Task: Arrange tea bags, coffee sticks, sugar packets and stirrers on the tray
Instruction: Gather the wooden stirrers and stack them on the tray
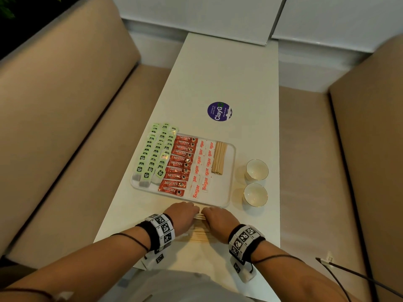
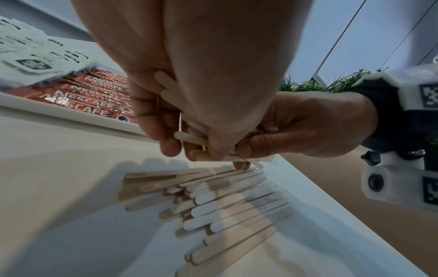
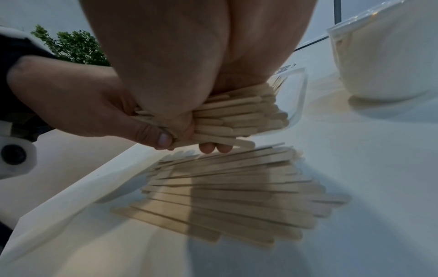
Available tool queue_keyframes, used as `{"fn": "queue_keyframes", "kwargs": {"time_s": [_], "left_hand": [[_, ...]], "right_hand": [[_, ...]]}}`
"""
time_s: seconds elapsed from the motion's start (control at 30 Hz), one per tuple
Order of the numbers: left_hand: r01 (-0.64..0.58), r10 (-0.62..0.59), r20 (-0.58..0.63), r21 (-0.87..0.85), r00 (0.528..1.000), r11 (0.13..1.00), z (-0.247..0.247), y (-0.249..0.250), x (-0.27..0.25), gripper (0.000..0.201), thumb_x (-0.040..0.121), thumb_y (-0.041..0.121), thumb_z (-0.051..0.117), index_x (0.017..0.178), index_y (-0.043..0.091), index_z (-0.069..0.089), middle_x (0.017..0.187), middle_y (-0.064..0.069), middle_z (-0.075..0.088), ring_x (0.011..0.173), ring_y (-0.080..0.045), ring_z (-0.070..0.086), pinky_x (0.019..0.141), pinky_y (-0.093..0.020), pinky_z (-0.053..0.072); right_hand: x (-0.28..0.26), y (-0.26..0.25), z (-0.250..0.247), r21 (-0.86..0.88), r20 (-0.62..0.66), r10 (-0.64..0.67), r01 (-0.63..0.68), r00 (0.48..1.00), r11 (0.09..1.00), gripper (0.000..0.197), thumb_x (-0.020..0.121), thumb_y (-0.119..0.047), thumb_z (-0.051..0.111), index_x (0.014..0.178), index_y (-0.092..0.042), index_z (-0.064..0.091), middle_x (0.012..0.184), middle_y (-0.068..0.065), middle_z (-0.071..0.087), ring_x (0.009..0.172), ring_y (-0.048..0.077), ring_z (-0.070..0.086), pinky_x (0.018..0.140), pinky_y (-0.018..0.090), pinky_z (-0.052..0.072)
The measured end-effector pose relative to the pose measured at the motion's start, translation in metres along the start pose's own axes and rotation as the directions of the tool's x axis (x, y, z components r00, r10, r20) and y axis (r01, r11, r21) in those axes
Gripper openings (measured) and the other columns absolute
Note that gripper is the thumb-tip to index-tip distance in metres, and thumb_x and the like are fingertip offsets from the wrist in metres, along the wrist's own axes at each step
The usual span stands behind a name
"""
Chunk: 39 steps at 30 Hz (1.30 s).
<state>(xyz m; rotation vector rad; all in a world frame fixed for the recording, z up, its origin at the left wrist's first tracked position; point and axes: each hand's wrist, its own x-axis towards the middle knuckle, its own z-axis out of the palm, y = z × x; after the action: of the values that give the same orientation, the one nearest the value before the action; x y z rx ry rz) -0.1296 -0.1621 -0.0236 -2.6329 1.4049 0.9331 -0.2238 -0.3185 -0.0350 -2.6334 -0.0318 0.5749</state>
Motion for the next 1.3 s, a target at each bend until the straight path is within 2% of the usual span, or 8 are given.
{"fn": "queue_keyframes", "kwargs": {"time_s": [0.13,0.23,0.4,0.53,0.8,1.0,1.17,1.3], "left_hand": [[-0.011,0.01,0.033,0.025,0.999,1.0,-0.008,0.003,0.0,0.015,0.101,0.021,0.047,0.112,0.016,0.056,0.103,-0.01,0.067,0.092,-0.03,0.064,0.07,-0.037,0.044],[-0.017,0.015,0.036,0.032,0.999,0.999,-0.014,0.005,-0.002,0.017,0.098,0.028,0.054,0.11,0.017,0.059,0.102,-0.009,0.069,0.091,-0.029,0.065,0.068,-0.033,0.039],[-0.008,0.008,0.007,-0.01,1.0,1.0,-0.015,0.0,-0.003,0.026,0.095,0.04,0.057,0.109,0.018,0.062,0.103,-0.006,0.07,0.091,-0.027,0.066,0.073,-0.035,0.048],[0.0,0.0,-0.032,-0.021,0.999,1.0,-0.022,-0.002,-0.004,0.031,0.095,0.045,0.056,0.105,0.017,0.066,0.098,-0.007,0.072,0.088,-0.027,0.067,0.07,-0.034,0.05],[-0.019,0.018,-0.021,-0.036,1.0,0.999,-0.042,-0.01,-0.011,0.03,0.096,0.042,0.054,0.093,0.014,0.064,0.09,-0.007,0.068,0.074,-0.022,0.056,0.061,-0.03,0.036],[-0.086,0.077,-0.08,-0.112,0.994,0.99,-0.054,-0.012,-0.022,0.023,0.093,0.039,0.057,0.096,0.018,0.064,0.087,-0.003,0.068,0.071,-0.017,0.053,0.061,-0.028,0.035],[-0.091,0.074,-0.093,-0.193,0.993,0.977,-0.066,-0.017,-0.032,0.02,0.096,0.043,0.054,0.083,0.029,0.055,0.075,0.008,0.056,0.067,-0.014,0.053,0.059,-0.03,0.04],[-0.102,0.089,-0.075,-0.184,0.993,0.978,-0.081,-0.023,-0.038,0.025,0.098,0.037,0.049,0.074,0.028,0.048,0.071,0.006,0.055,0.065,-0.018,0.054,0.057,-0.033,0.04]], "right_hand": [[0.0,0.001,-0.002,-0.005,0.003,-0.03,0.03,1.0,1.0,0.022,0.105,-0.03,0.041,0.11,-0.014,0.056,0.105,0.01,0.065,0.09,0.03,0.062,0.078,0.04,0.049],[0.001,-0.001,-0.004,-0.006,0.018,-0.046,0.046,0.999,0.999,0.023,0.105,-0.028,0.042,0.116,-0.014,0.057,0.11,0.012,0.066,0.096,0.031,0.063,0.083,0.039,0.05],[0.005,-0.006,-0.017,-0.002,0.031,-0.077,0.077,0.997,0.997,0.032,0.106,-0.037,0.044,0.119,-0.012,0.059,0.112,0.011,0.065,0.097,0.03,0.064,0.084,0.04,0.052],[0.007,-0.009,-0.029,-0.042,0.057,-0.105,0.107,0.993,0.993,0.035,0.103,-0.04,0.05,0.123,-0.013,0.057,0.11,0.01,0.066,0.097,0.029,0.064,0.081,0.039,0.051],[0.003,-0.013,-0.056,-0.163,0.018,-0.033,0.036,0.999,0.986,0.037,0.099,-0.052,0.053,0.105,-0.017,0.062,0.091,0.005,0.069,0.078,0.024,0.063,0.064,0.031,0.04],[0.006,-0.026,-0.07,-0.111,0.018,0.039,-0.037,0.999,0.993,0.019,0.095,-0.037,0.056,0.084,-0.022,0.058,0.079,0.001,0.064,0.069,0.021,0.06,0.06,0.029,0.046],[0.004,-0.038,-0.084,-0.018,-0.07,0.013,-0.015,0.997,1.0,0.02,0.095,-0.042,0.063,0.1,-0.022,0.065,0.089,-0.004,0.068,0.076,0.017,0.063,0.065,0.027,0.049],[-0.004,-0.041,-0.099,0.122,-0.136,-0.039,0.056,0.99,0.991,0.029,0.089,-0.048,0.069,0.112,-0.03,0.066,0.1,-0.011,0.07,0.087,0.009,0.062,0.074,0.026,0.05]]}}
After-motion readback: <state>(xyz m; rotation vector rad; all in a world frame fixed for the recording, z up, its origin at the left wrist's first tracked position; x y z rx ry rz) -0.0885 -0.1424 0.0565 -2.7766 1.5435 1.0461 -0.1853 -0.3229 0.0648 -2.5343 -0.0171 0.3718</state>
